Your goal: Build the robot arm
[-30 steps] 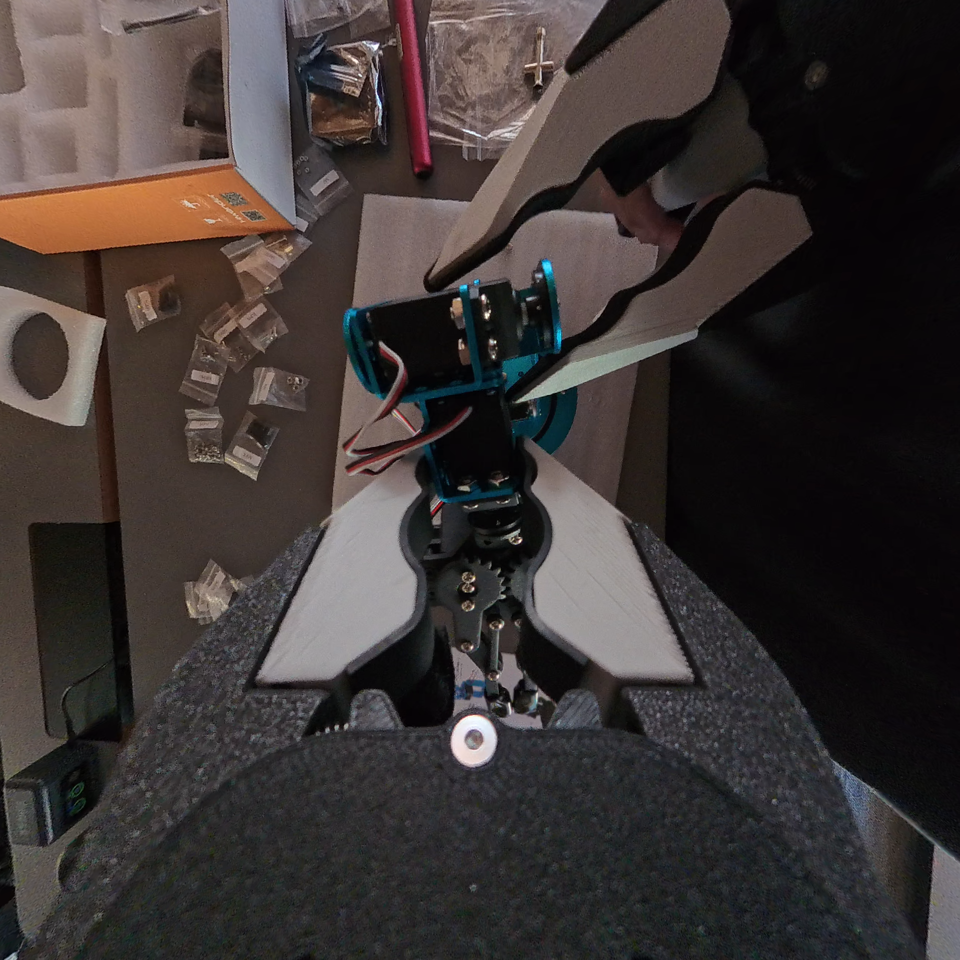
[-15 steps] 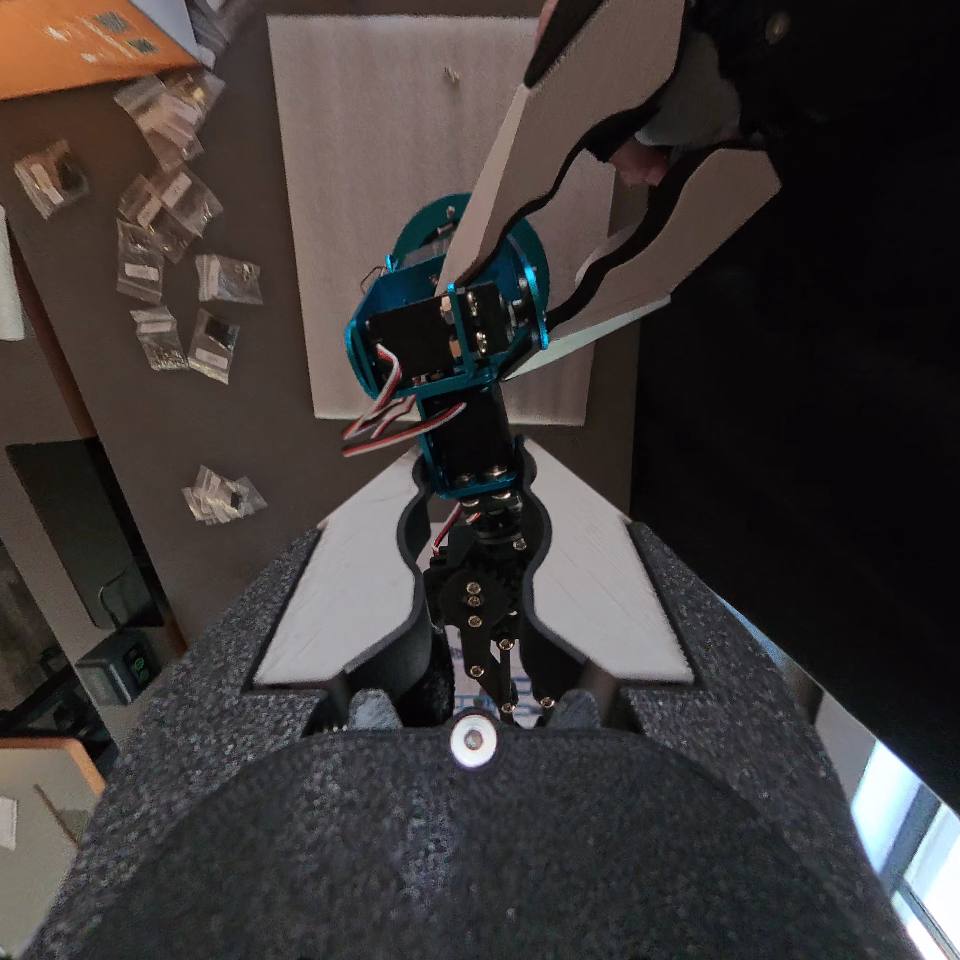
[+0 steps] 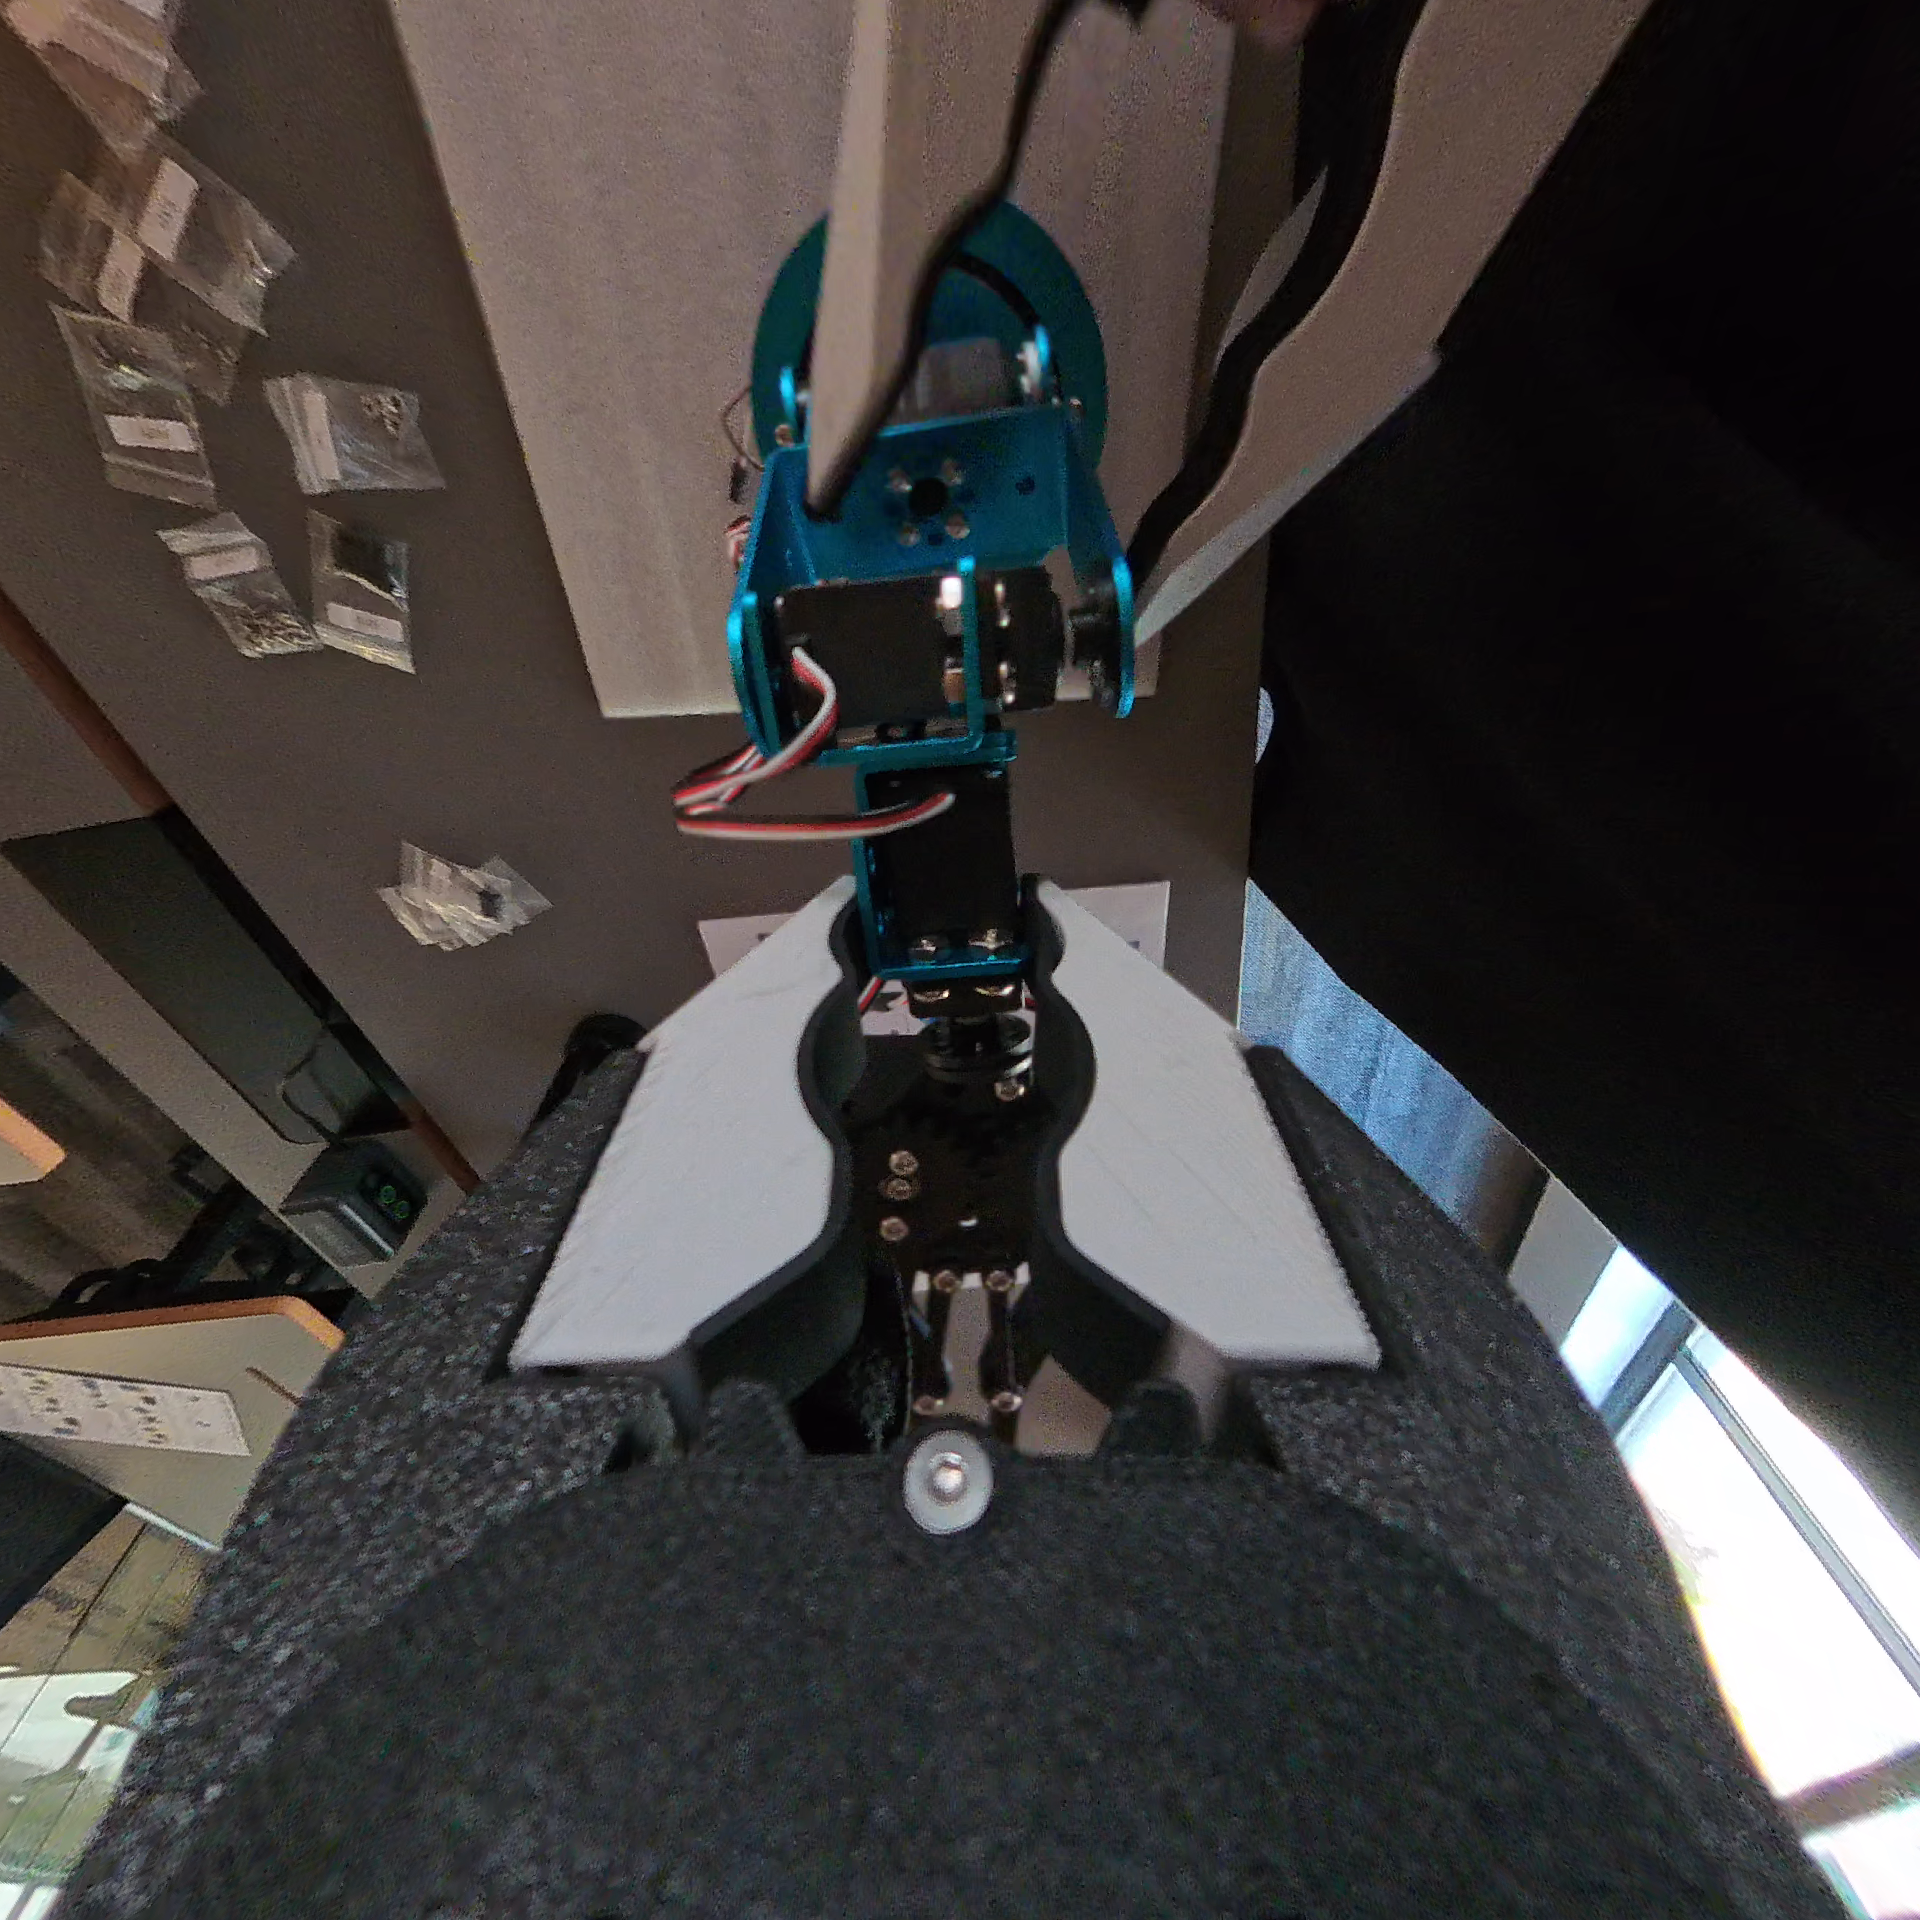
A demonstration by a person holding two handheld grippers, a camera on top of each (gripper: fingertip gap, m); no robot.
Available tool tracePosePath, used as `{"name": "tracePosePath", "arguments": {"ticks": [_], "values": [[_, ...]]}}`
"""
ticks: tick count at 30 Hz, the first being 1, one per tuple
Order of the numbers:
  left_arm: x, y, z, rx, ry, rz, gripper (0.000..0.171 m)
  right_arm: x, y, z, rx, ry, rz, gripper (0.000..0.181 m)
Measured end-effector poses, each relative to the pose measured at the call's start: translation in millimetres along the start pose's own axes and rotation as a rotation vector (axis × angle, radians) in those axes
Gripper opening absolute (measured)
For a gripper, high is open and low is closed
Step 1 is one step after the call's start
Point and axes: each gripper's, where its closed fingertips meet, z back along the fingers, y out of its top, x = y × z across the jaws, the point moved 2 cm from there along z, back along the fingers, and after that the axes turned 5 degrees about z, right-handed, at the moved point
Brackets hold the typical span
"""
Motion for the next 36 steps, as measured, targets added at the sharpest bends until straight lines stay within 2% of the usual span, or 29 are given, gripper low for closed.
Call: {"name": "tracePosePath", "arguments": {"ticks": [3,6,7,10,11,12,16,19,22,25,28,31,33,36], "values": [[-3.1,6.8,0.9,0.009,0.028,0.004,0.026,12.2,4.4,14.5,-0.003,0.116,0.003,0.058],[-1.5,10.2,0.0,-0.011,0.039,-0.007,0.026,9.9,-0.6,13.2,-0.085,0.303,-0.022,0.089],[-0.9,12.2,0.0,-0.013,0.045,-0.009,0.026,10.4,-4.1,10.6,-0.121,0.330,-0.013,0.092],[0.7,17.3,-0.4,-0.019,0.070,-0.018,0.027,12.8,-8.0,3.5,-0.169,0.352,0.052,0.085],[0.9,18.0,-0.7,-0.022,0.083,-0.023,0.027,11.7,-8.4,3.0,-0.177,0.372,0.065,0.072],[1.1,18.4,-1.2,-0.022,0.095,-0.027,0.028,12.9,-7.9,2.6,-0.171,0.376,0.076,0.067],[-1.5,20.4,1.6,0.027,0.170,-0.022,0.031,16.3,-8.6,3.8,-0.152,0.410,0.071,0.067],[-7.8,24.6,17.8,0.146,0.269,0.034,0.050,18.7,-8.8,3.4,-0.143,0.412,0.056,0.067],[0.7,24.8,32.6,0.350,0.340,0.140,0.055,17.1,-9.0,4.3,-0.147,0.418,0.070,0.066],[24.8,17.8,31.0,0.582,0.413,0.245,0.055,18.1,-9.1,5.1,-0.144,0.421,0.062,0.066],[55.8,9.6,-1.0,0.775,0.347,0.367,0.053,18.6,-9.4,5.7,-0.153,0.426,0.067,0.067],[87.7,22.3,-53.7,0.998,0.147,0.446,0.053,18.0,-9.5,6.8,-0.153,0.435,0.071,0.067],[80.5,32.1,-95.9,1.068,0.166,0.541,0.063,18.3,-9.9,9.2,-0.154,0.446,0.076,0.067],[56.4,46.7,-148.7,1.157,0.294,0.632,0.075,20.6,-19.6,18.9,-0.225,0.484,0.085,0.094]]}}
